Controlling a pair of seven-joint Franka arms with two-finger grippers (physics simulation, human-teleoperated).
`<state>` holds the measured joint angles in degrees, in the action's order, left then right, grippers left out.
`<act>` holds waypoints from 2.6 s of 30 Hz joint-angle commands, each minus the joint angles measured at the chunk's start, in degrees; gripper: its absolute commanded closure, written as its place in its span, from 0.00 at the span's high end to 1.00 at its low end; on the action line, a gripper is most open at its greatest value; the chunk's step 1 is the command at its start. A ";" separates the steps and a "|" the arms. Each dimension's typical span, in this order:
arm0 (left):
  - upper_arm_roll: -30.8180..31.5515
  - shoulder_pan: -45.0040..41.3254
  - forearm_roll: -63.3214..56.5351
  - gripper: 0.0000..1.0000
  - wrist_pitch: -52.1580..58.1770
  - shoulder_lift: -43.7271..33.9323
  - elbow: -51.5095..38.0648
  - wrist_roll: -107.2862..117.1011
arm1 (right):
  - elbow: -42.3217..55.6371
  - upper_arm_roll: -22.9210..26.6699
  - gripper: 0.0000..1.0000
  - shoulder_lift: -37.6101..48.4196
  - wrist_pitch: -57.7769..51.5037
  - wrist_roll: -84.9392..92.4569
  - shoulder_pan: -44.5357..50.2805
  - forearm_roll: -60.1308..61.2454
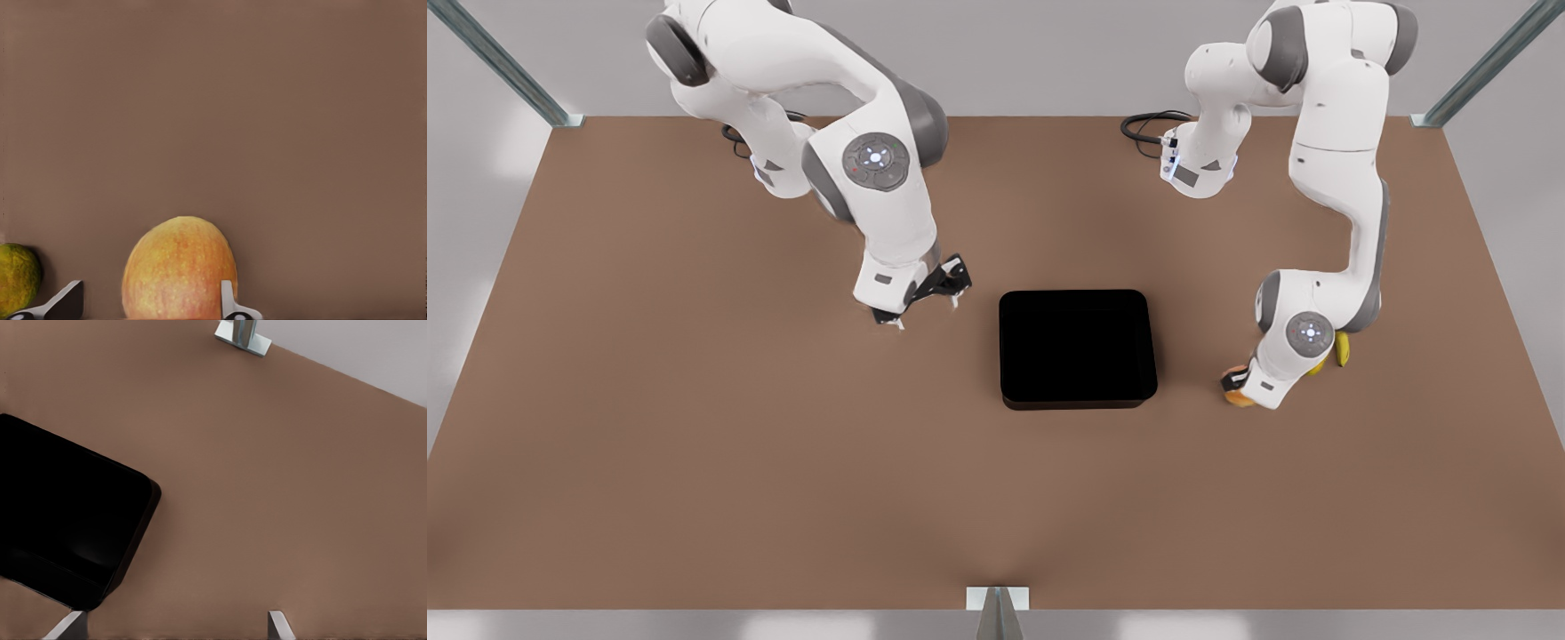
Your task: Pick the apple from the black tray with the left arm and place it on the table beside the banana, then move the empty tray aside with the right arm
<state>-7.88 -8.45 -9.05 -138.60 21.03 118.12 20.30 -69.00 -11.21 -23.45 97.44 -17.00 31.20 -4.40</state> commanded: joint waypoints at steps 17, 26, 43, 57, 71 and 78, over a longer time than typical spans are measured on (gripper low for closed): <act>4.10 -0.34 10.98 1.00 31.46 -9.96 -22.93 -16.96 | -28.82 -7.86 1.00 6.22 27.19 -65.35 -2.37 8.00; 3.22 3.88 11.60 1.00 30.49 -7.67 -27.86 -16.61 | -27.76 -9.53 0.99 -1.34 37.74 -62.01 -2.37 -8.08; 2.70 5.02 11.77 1.00 31.11 -11.54 -23.02 -16.70 | -28.03 -9.53 1.00 -11.88 41.17 -46.55 -2.55 -15.99; 2.78 4.94 11.69 1.00 31.20 -11.54 -23.02 -16.17 | -28.12 -10.41 0.95 -17.16 41.26 -41.53 -1.23 -17.49; 2.87 4.85 11.60 1.00 31.28 -11.45 -22.94 -16.09 | -25.92 -10.50 0.51 -17.68 41.17 -43.55 -1.49 -17.14; 2.96 4.67 11.60 1.00 31.28 -11.45 -22.85 -15.56 | -25.66 -10.50 0.40 -18.83 41.17 -43.73 -1.49 -17.05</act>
<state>-4.90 -3.81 2.66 -107.34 9.64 95.27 4.36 -94.78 -21.70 -42.30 138.59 -61.25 29.71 -21.46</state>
